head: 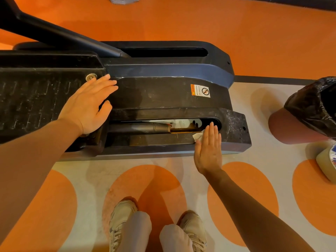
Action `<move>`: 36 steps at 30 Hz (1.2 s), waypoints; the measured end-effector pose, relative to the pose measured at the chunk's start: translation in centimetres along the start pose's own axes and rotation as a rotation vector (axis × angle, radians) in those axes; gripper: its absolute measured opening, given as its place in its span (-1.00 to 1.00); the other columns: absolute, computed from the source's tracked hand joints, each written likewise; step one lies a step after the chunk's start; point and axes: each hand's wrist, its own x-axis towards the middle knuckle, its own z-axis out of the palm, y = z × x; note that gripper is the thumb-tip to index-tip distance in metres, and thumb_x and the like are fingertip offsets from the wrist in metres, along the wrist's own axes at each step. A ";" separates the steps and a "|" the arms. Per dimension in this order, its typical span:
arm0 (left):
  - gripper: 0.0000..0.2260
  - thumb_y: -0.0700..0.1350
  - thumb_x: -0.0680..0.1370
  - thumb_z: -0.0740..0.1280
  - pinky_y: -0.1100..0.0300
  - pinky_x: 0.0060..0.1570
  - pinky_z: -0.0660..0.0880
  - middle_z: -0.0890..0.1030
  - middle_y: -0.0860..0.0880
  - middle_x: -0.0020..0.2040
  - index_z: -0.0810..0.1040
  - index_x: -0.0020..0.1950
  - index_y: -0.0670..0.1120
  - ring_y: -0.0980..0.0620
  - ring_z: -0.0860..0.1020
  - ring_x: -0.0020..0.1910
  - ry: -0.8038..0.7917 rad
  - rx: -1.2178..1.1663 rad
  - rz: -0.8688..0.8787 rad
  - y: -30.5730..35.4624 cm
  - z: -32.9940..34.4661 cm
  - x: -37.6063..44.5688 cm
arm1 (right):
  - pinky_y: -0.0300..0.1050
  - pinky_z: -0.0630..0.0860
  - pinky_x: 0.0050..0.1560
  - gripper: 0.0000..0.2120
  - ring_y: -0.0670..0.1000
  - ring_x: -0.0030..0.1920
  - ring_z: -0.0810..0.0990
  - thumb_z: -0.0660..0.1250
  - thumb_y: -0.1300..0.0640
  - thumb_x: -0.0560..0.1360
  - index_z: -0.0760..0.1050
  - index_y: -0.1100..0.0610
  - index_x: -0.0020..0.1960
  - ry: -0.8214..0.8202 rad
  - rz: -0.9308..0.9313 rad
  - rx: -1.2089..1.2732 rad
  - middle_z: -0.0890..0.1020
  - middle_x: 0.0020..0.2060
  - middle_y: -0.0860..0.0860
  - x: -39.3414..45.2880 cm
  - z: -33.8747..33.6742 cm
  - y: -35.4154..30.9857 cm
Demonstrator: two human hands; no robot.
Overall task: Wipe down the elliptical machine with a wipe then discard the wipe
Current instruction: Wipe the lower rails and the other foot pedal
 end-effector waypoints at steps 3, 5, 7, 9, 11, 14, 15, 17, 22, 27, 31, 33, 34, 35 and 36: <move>-0.46 0.01 0.57 -0.01 0.22 0.52 -0.13 0.28 -0.04 0.56 0.33 0.52 -0.11 0.10 0.06 0.58 0.004 -0.006 0.000 0.1 -0.1 0.0 | 0.02 -0.17 0.55 -0.32 0.12 0.57 -0.16 -0.38 -0.16 0.62 -0.06 0.26 0.56 0.024 0.011 -0.060 -0.05 0.57 0.14 -0.1 0.8 -1.2; -0.47 0.01 0.58 0.00 0.12 0.54 -0.07 0.28 -0.05 0.55 0.34 0.52 -0.11 0.07 0.08 0.58 0.004 -0.010 0.000 0.2 -0.2 0.0 | 0.05 -0.14 0.55 -0.35 0.14 0.57 -0.13 -0.36 -0.12 0.64 -0.02 0.26 0.56 0.019 -0.004 -0.087 -0.01 0.57 0.15 -0.1 1.2 -2.2; -0.46 0.01 0.58 -0.01 0.07 0.55 -0.03 0.29 -0.06 0.55 0.34 0.52 -0.12 0.05 0.09 0.58 -0.001 -0.010 -0.002 0.1 -0.1 0.0 | 0.03 -0.22 0.53 -0.43 0.11 0.56 -0.17 -0.28 -0.06 0.66 -0.04 0.23 0.56 0.010 -0.033 -0.099 -0.02 0.57 0.13 -0.1 1.6 -3.7; -0.44 0.05 0.57 -0.03 0.01 0.56 0.00 0.28 -0.06 0.55 0.34 0.52 -0.11 0.04 0.10 0.58 -0.013 -0.010 -0.004 0.0 -0.1 0.0 | -0.04 -0.41 0.47 -0.49 0.07 0.53 -0.30 -0.22 0.00 0.69 -0.16 0.18 0.57 -0.029 -0.076 -0.102 -0.15 0.57 0.08 -0.2 2.0 -5.5; -0.43 0.07 0.56 -0.05 -0.02 0.56 0.01 0.28 -0.06 0.55 0.34 0.52 -0.11 0.03 0.10 0.58 -0.022 -0.007 -0.001 -0.1 -0.1 0.0 | -0.05 -0.49 0.41 -0.49 0.05 0.50 -0.39 -0.19 0.04 0.70 -0.27 0.15 0.57 -0.083 -0.138 -0.114 -0.27 0.56 0.05 -0.3 2.3 -7.2; -0.43 0.06 0.56 -0.05 0.04 0.56 -0.03 0.28 -0.05 0.56 0.34 0.52 -0.11 0.05 0.09 0.58 -0.017 -0.011 -0.003 0.0 -0.2 0.0 | -0.01 -0.40 0.46 -0.48 0.05 0.53 -0.35 -0.13 0.06 0.70 -0.26 0.13 0.57 -0.124 -0.265 -0.158 -0.27 0.55 0.04 -0.6 2.4 -7.6; -0.43 0.06 0.56 -0.05 0.06 0.55 -0.04 0.28 -0.05 0.56 0.34 0.52 -0.10 0.05 0.09 0.58 -0.015 -0.013 -0.004 0.0 -0.2 0.0 | 0.02 -0.37 0.49 -0.49 0.05 0.54 -0.29 -0.12 0.06 0.69 -0.22 0.12 0.57 -0.118 -0.296 -0.189 -0.22 0.56 0.04 -0.4 2.3 -6.9; -0.44 0.06 0.57 -0.04 0.07 0.54 -0.04 0.27 -0.04 0.56 0.33 0.52 -0.10 0.06 0.08 0.58 -0.016 -0.015 -0.007 0.0 -0.1 0.0 | 0.10 -0.28 0.53 -0.50 0.05 0.56 -0.10 -0.10 0.06 0.67 -0.03 0.13 0.58 -0.042 -0.237 -0.231 -0.01 0.57 0.06 -0.3 1.9 -4.8; -0.45 0.04 0.58 -0.02 0.01 0.56 -0.01 0.27 -0.04 0.56 0.33 0.53 -0.09 0.05 0.08 0.58 -0.020 -0.014 -0.009 -0.2 0.0 -0.1 | 0.13 -0.32 0.51 -0.47 0.04 0.56 -0.01 -0.18 0.02 0.66 0.12 0.18 0.56 0.008 -0.030 -0.275 0.09 0.56 0.06 -0.2 0.3 0.7; -0.45 0.05 0.57 -0.02 -0.02 0.56 0.01 0.26 -0.05 0.56 0.33 0.52 -0.10 0.02 0.10 0.58 -0.018 -0.024 -0.020 0.0 0.0 0.0 | 0.04 -0.35 0.51 -0.45 0.04 0.54 -0.22 -0.25 0.00 0.64 -0.06 0.17 0.59 0.008 0.005 -0.180 -0.11 0.56 0.04 -0.3 0.9 -2.8; -0.42 0.08 0.56 -0.06 -0.07 0.56 0.05 0.27 -0.04 0.56 0.33 0.52 -0.10 0.05 0.08 0.59 -0.031 -0.018 -0.011 -0.2 0.0 0.0 | 0.05 -0.39 0.46 -0.48 0.07 0.49 -0.38 -0.16 0.06 0.69 -0.25 0.15 0.57 -0.113 -0.160 -0.171 -0.24 0.56 0.08 -0.3 2.0 -8.6; -0.41 0.09 0.56 -0.07 -0.08 0.56 0.05 0.27 -0.04 0.56 0.33 0.52 -0.11 0.05 0.08 0.59 -0.034 -0.017 -0.009 -0.2 0.0 0.0 | 0.06 -0.38 0.46 -0.44 0.09 0.46 -0.42 -0.07 0.07 0.69 -0.27 0.16 0.57 -0.166 -0.242 -0.178 -0.25 0.57 0.10 -0.2 2.9 -11.2; -0.41 0.09 0.56 -0.07 -0.08 0.56 0.05 0.28 -0.05 0.56 0.33 0.52 -0.11 0.05 0.09 0.58 -0.032 -0.016 -0.006 -0.2 0.0 0.0 | 0.04 -0.39 0.46 -0.43 0.09 0.46 -0.43 -0.05 0.07 0.69 -0.26 0.16 0.57 -0.174 -0.275 -0.156 -0.24 0.57 0.10 -0.1 3.2 -12.0; -0.41 0.09 0.56 -0.07 -0.07 0.56 0.05 0.28 -0.05 0.56 0.33 0.52 -0.12 0.04 0.09 0.58 -0.031 -0.017 -0.003 -0.2 -0.1 0.0 | 0.02 -0.40 0.45 -0.42 0.08 0.46 -0.42 -0.02 0.07 0.69 -0.26 0.16 0.58 -0.181 -0.298 -0.137 -0.23 0.57 0.09 -0.2 3.4 -12.4; -0.41 0.09 0.56 -0.07 -0.06 0.56 0.04 0.28 -0.05 0.56 0.34 0.52 -0.12 0.04 0.09 0.58 -0.030 -0.019 0.000 -0.1 -0.1 0.0 | 0.01 -0.40 0.45 -0.41 0.07 0.46 -0.42 0.00 0.08 0.69 -0.25 0.16 0.58 -0.187 -0.319 -0.134 -0.22 0.57 0.09 -0.3 3.4 -12.4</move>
